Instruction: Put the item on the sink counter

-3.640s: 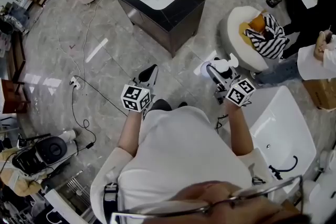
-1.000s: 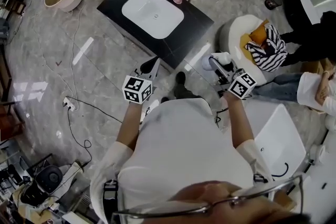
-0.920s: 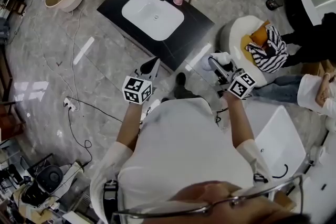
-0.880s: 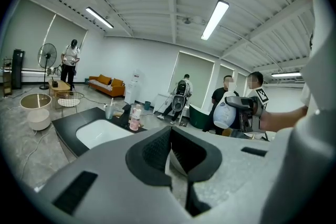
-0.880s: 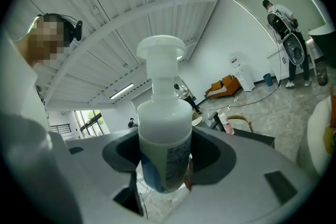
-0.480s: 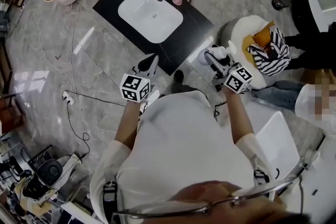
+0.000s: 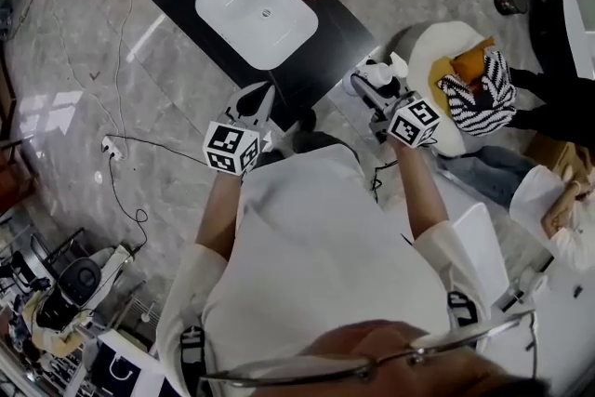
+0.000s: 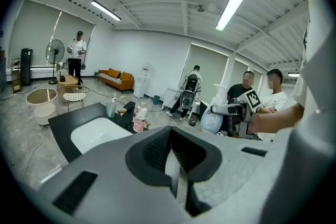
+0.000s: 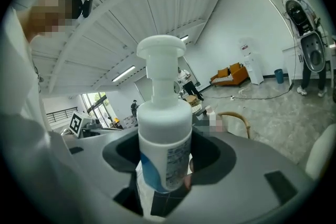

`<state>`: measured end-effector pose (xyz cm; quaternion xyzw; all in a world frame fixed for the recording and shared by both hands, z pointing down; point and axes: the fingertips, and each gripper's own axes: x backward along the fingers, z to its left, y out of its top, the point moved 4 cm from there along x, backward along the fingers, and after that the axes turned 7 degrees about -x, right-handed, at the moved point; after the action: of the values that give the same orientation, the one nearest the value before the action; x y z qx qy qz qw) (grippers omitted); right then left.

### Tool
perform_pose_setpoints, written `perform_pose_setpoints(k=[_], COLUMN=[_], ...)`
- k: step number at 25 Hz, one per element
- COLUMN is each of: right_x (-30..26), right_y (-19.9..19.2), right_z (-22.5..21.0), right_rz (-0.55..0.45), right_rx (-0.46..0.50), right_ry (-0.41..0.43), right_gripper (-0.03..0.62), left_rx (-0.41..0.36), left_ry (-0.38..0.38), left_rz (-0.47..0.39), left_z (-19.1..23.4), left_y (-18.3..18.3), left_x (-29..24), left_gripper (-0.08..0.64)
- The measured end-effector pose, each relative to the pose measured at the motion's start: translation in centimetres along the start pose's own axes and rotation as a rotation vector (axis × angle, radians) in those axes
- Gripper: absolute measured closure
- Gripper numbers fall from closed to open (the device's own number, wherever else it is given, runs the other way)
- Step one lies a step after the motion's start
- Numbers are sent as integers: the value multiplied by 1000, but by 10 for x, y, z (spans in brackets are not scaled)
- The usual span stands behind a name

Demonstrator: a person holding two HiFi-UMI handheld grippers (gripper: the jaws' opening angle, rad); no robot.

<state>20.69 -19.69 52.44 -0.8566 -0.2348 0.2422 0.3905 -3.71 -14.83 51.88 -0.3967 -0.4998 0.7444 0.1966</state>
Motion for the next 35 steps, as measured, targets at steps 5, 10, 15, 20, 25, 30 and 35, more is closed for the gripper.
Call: perform_pose_setpoints(k=[5,10,15,20,25,30,35], right_x=[-25,-46,-71,-91,-112,-139,-158], right_y=[4,7,3,-5,-11,-24,-40], right_z=[-30,-59,-85,-107,-134,-161,-184], right_rz=[45,78,103,133,173,197,227], right_rx=[10,22,39,64,101,119,144], right_ry=[10,-2,-40,-91,-133,-171,-206], right_gripper=[334,334,334,334,334,334,334], left_rx=[22,47,60,50,50,69,75], left_ry=[19,23,13,-11,-40,-63,-81], left_rz=[19,48,66,89,103,124,158], left_z=[4,5,18,28,34,39,40], left_y=[-2,-6,-13,-19,-19,-34,-50], left_x=[-20,-36,-54,-67,-86,-102,-115], left_gripper=[555,555,555,555,555,555,555])
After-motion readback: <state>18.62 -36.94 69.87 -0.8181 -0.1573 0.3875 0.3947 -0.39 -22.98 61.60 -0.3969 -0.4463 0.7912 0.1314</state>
